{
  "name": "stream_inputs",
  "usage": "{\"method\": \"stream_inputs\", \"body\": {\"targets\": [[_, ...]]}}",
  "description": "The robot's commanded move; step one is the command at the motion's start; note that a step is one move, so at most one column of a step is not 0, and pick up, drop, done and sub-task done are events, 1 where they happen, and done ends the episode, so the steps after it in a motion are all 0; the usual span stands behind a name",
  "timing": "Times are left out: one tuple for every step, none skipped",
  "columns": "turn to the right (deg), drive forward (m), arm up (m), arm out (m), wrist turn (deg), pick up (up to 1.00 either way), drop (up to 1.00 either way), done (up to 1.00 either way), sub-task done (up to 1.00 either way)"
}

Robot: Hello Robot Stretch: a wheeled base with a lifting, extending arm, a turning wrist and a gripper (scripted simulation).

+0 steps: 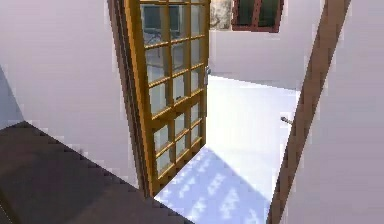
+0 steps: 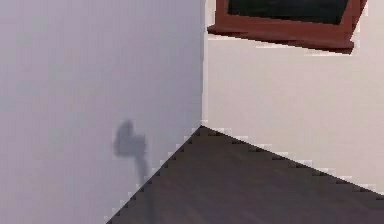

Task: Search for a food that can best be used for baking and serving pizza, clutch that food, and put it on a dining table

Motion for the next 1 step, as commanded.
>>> {"method": "stream_inputs", "body": {"targets": [[-3.0,0.00,0.00,0.00,0.0,0.00,0.00,0.00,0.00]]}}
